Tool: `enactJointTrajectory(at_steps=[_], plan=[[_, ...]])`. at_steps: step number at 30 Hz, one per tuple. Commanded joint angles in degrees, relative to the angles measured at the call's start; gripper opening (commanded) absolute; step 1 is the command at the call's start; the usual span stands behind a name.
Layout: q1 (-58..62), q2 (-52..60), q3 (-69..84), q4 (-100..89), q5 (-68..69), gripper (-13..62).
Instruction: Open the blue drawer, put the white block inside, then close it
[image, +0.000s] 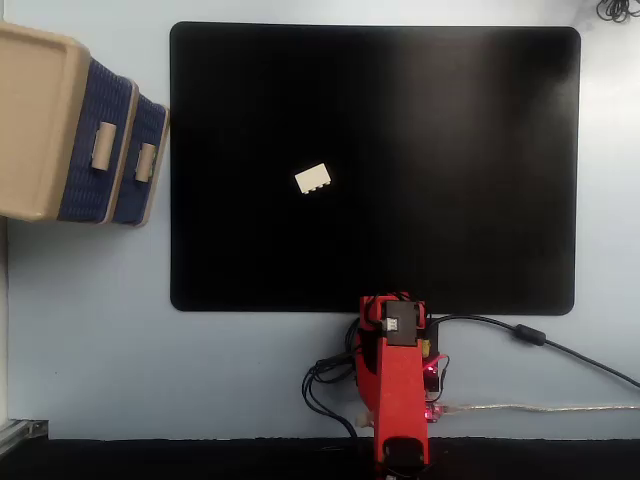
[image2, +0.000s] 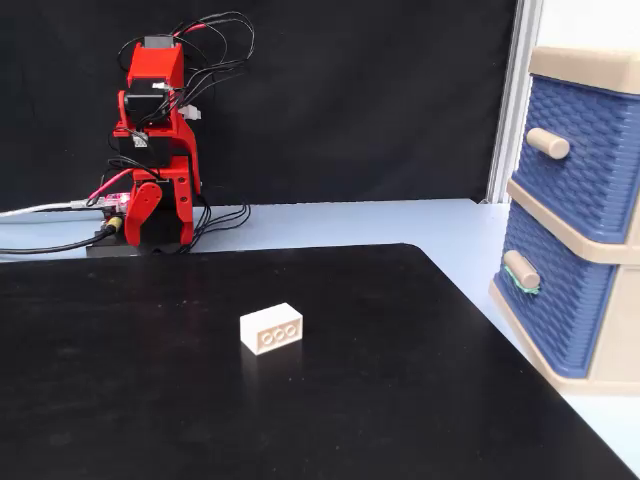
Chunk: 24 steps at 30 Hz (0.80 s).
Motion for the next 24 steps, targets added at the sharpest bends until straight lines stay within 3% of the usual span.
enactJointTrajectory(at_steps=[1,13,20,24], plan=[[0.9,5.4,1.0,6.0,0.1,34.5],[0.8,5.4,0.0,6.4,0.1,34.1],[-0.1,4.7,-19.1,6.6,2.8,33.7],[-9.8,3.5,-31.5,2.3,17.4,33.7]])
